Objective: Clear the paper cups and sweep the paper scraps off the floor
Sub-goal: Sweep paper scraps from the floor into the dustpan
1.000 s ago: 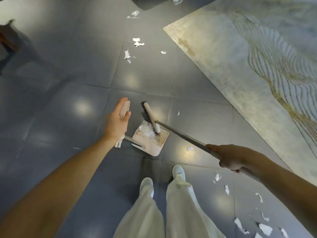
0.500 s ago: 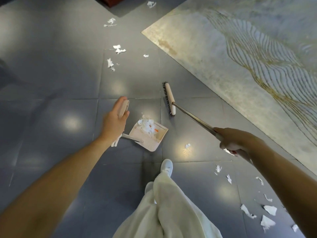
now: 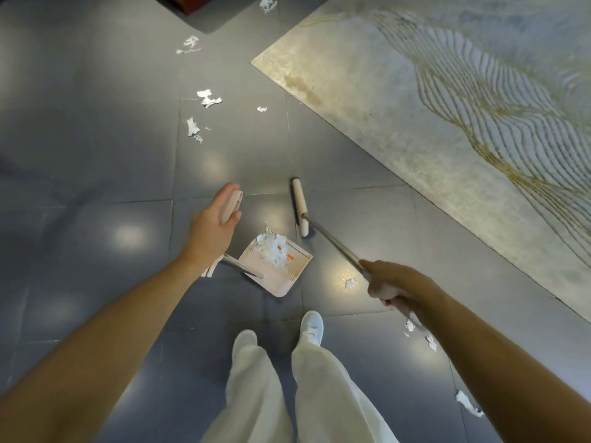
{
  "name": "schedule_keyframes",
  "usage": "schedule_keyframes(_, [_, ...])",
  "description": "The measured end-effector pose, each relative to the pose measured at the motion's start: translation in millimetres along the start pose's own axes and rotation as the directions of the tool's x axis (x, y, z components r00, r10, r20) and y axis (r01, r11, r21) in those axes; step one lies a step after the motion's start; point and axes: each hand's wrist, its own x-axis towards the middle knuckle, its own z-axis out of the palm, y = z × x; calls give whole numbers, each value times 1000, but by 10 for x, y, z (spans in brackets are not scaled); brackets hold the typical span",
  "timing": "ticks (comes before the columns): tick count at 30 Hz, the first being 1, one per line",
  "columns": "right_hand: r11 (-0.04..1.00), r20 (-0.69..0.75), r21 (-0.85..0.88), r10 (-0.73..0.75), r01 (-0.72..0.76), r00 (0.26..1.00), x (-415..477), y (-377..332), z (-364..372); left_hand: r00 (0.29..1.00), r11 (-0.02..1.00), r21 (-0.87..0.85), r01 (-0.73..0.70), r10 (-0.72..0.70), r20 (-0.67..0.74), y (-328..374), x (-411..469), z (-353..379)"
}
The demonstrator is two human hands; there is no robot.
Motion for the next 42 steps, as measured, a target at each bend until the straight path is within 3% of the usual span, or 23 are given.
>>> schedule_keyframes(5, [995,96,99,-29,19,995,-382,-209,233,999,996,-81,-27,30,36,-134,203,-67])
schedule_keyframes(12, [919,-5,384,100,-91,995,-923,-353,892,961,984,-17,-178,178,210,-226,245,-278])
schedule_keyframes(20, [810,-78,563,246,-161,966,-1360,-453,1569,807,905,-23,-425,390,443,-48,129,-361])
schedule_keyframes(26, [709,-28,645,396,-286,918,-1479,-102,1908,660,816,-7,-578,472,585,288,45,-1])
schedule_keyframes(35, [535,36,713,618,-454,785,-1533,666,2279,502,757,-52,-651,481,718,786,-62,726])
schedule_keyframes(42, [460,84,699,708,-547,702,-1507,1259,2484,435,710,-78,-700,510,742,1279,-176,1358])
